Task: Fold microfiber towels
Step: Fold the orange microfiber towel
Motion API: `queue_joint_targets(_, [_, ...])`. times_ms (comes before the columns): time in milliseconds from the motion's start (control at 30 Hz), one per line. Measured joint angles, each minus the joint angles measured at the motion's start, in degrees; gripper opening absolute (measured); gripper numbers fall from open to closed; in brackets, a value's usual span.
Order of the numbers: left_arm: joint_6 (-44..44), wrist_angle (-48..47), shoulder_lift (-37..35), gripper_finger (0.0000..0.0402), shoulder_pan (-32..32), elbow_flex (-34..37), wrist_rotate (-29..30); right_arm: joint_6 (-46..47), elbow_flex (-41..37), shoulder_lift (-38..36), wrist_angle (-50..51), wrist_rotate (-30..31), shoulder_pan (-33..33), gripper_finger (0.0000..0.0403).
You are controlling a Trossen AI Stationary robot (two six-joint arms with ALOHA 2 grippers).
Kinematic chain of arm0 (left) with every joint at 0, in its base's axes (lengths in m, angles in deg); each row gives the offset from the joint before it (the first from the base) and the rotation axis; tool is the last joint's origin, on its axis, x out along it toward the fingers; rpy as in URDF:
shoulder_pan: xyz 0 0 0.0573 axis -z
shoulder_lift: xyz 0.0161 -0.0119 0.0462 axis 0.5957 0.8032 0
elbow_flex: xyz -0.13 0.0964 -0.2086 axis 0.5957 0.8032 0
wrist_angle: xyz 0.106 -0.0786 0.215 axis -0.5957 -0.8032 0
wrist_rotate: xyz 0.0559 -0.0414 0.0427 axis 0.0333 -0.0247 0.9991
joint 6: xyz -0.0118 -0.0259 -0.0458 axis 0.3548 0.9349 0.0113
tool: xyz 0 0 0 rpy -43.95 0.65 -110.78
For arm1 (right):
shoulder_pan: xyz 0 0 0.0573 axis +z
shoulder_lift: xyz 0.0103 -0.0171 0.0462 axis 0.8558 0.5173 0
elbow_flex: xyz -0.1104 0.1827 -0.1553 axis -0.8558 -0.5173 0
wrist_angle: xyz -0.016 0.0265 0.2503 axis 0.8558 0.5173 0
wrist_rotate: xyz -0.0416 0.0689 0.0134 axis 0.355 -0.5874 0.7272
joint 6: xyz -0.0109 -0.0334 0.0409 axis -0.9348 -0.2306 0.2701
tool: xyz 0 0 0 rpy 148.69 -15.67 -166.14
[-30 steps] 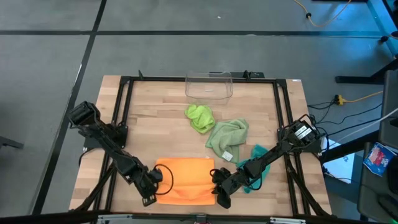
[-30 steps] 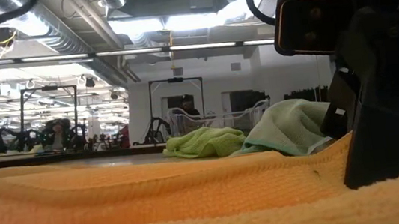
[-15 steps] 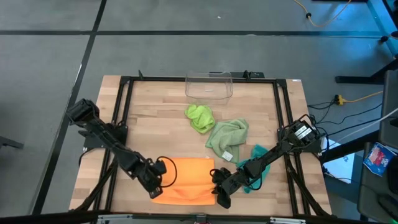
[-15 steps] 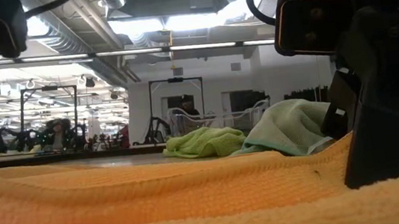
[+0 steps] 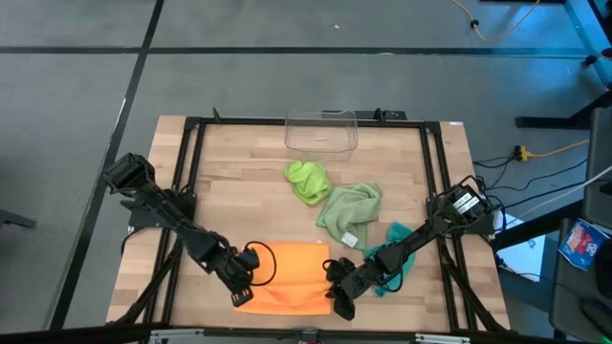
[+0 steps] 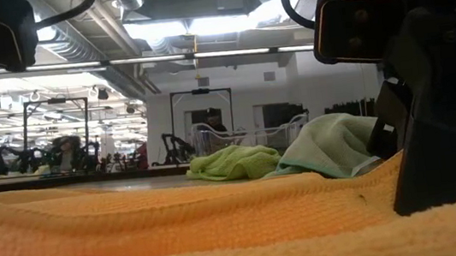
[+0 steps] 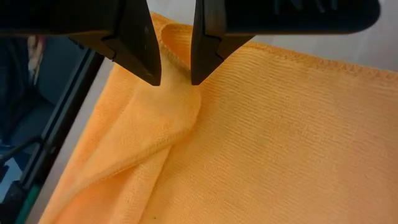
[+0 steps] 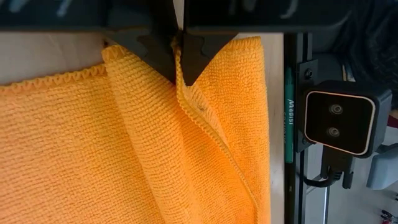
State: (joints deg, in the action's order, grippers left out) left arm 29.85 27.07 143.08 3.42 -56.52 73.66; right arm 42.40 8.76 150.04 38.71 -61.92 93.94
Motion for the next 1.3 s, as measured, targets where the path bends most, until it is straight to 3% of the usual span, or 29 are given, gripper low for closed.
queue_joint_targets(233, [3.36,1.03,1.44,0.008,-0.01,0.0,0.66,-0.01,0.0,0.0,0.05,0.0,0.0,0.001])
queue_joint_targets(467, [-2.85,1.37,1.51,0.008,-0.39,0.0,0.84,-0.01,0.0,0.0,0.24,0.0,0.0,0.001])
queue_joint_targets(600, [-1.39,1.4,1.51,0.0082,-0.61,0.0,1.24,-0.01,0.0,0.0,0.26,0.0,0.0,0.001])
queue_joint_targets(733, [-0.89,1.11,1.29,0.01,-0.75,0.0,0.73,-0.01,0.0,0.0,0.28,0.0,0.0,0.001])
queue_joint_targets(933, [4.85,-2.16,1.29,0.0144,-0.58,0.0,-4.92,-0.02,0.0,0.0,0.3,0.0,0.0,0.001])
queue_joint_targets(1300, [2.92,5.72,1.48,0.0167,-1.75,0.0,-2.78,-1.3,0.0,0.0,0.31,0.0,0.01,0.001])
